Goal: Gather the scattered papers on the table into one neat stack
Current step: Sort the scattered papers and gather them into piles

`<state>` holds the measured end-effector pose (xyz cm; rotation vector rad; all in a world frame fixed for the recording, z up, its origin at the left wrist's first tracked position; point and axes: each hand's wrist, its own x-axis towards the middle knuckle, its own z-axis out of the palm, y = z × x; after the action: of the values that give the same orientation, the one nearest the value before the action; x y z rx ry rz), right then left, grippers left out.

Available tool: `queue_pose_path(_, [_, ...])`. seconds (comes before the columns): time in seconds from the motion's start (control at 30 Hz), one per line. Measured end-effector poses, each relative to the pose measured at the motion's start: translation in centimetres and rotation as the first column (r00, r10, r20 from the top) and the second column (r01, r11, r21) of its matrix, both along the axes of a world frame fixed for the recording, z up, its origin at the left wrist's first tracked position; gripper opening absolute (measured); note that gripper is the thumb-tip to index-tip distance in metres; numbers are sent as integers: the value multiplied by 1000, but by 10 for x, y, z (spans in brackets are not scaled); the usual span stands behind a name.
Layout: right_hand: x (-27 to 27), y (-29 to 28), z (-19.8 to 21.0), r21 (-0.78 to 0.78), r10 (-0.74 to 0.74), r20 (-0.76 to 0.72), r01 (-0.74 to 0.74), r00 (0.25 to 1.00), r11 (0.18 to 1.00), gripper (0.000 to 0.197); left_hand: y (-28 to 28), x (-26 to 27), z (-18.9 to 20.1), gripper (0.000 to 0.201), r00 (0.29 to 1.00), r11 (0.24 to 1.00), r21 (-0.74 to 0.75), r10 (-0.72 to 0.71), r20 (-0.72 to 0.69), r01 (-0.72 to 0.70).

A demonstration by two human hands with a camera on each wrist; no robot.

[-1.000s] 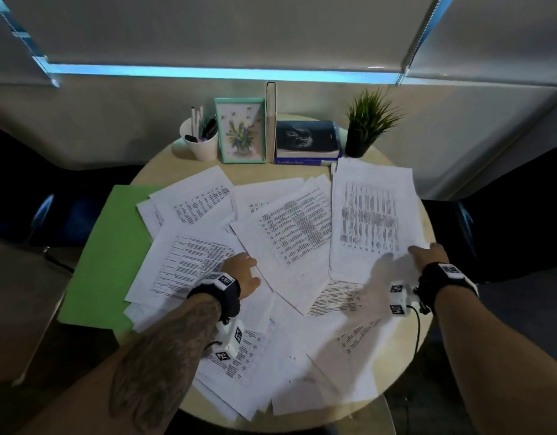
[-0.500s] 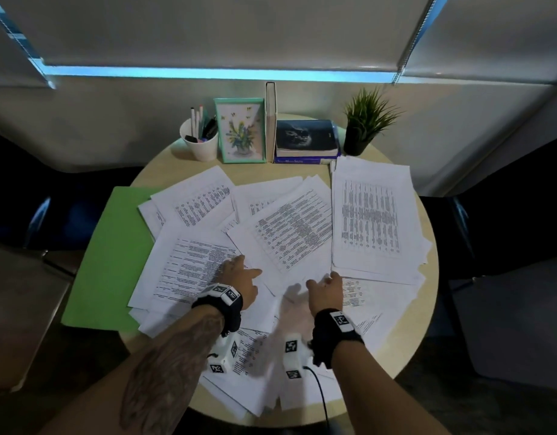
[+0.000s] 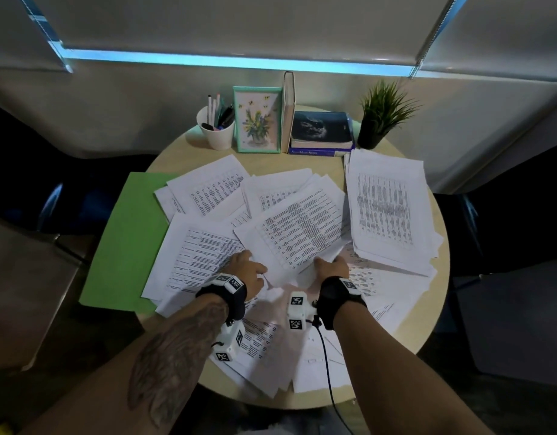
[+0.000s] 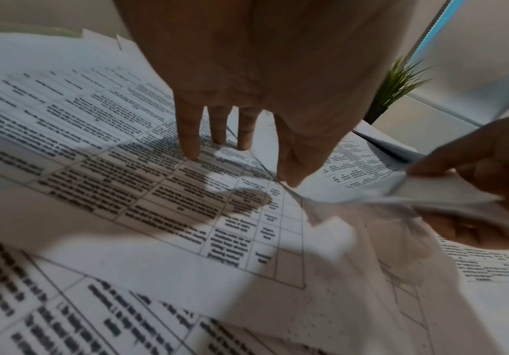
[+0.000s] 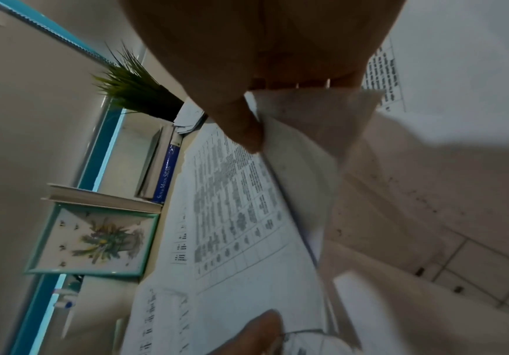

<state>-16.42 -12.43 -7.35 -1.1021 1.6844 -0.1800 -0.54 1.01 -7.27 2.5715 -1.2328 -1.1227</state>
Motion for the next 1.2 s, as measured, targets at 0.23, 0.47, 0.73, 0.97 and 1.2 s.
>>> queue_pose_path(0.23, [-6,18,-5,5,57,-8,-57,998,998,37,2,6,-1,68,998,1000,-21,-4,67,5])
queue_pose_path(0.47, [6,21,-2,27,-51,58,50,997,998,73,7,10,3,33,987,994,50,-102,126,97])
queue_pose_path(0.73, [3,26,15,42,152,141,-159,978,986,38,7,30,10,32,946,929,-182,323,-18,-321])
queue_pose_path(0.97, [-6,25,31,-29,313,253,-316,916,948,9,-5,56,13,71,664,654,-152,680,-310,-741])
queue_pose_path(1.2, [-30,-7,37,-220,285,264,-230,921,948,22,-21,52,24,36,528,614,-117,548,-648,-781])
